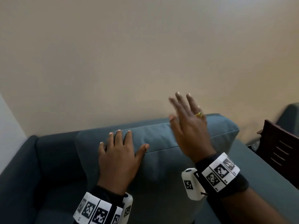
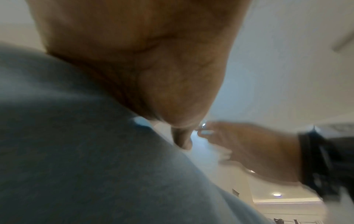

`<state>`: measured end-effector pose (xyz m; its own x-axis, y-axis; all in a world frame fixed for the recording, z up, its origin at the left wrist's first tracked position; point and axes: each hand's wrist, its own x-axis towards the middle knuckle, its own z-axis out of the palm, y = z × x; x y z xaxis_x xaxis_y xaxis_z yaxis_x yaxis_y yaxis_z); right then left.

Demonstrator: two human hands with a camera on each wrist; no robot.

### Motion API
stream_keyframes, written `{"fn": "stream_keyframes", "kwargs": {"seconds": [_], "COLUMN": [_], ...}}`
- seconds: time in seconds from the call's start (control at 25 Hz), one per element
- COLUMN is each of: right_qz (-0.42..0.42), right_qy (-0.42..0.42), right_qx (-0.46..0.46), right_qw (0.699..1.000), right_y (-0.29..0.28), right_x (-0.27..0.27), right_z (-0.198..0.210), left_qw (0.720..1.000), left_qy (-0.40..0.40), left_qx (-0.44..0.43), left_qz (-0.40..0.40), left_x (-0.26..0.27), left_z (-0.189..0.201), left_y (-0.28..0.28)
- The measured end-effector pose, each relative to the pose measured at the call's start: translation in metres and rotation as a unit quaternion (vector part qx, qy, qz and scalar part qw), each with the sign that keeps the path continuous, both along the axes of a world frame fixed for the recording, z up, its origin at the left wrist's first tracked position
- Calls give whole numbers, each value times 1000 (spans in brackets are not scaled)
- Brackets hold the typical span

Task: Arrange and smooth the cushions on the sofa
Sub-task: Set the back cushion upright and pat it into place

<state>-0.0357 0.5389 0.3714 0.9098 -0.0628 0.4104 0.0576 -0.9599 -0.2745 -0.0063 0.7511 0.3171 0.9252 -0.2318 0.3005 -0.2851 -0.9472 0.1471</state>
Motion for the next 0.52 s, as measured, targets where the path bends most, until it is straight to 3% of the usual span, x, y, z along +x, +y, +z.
{"fn": "stream_keyframes", "kwargs": {"seconds": [0.08,0.12,0.16,0.24,0.32,0.36,0.4,0.44,0.52], "right_qz": [48,69,65,22,-14,1,19,16,-41], "right_qy": [113,152,129,14,57,107,154,137,-7], "right_qx": [-150,-159,-118,-18,-76,-130,-127,-86,29], "right_qw": [981,973,983,999,995,986,980,987,999], "right_y": [-19,-28,-43,-70,-88,-100,-108,-120,-151], "right_x": [-4,-7,-3,2,-4,-4,-10,-12,-12], "right_z": [-35,-42,-32,-13,-19,-35,-44,-37,-17], "left_qw": [999,998,998,997,997,997,995,995,995], "left_qy": [28,33,30,23,21,19,23,23,10], "left_qx": [36,48,61,67,69,77,88,92,84], "left_qz": [1,-3,-5,0,-6,-17,-33,-42,-44], "left_x": [-5,-8,-9,-11,-15,-18,-24,-27,-31], "left_z": [3,3,6,9,5,2,-2,-2,-2], "left_y": [-18,-28,-41,-65,-90,-101,-110,-118,-131]}}
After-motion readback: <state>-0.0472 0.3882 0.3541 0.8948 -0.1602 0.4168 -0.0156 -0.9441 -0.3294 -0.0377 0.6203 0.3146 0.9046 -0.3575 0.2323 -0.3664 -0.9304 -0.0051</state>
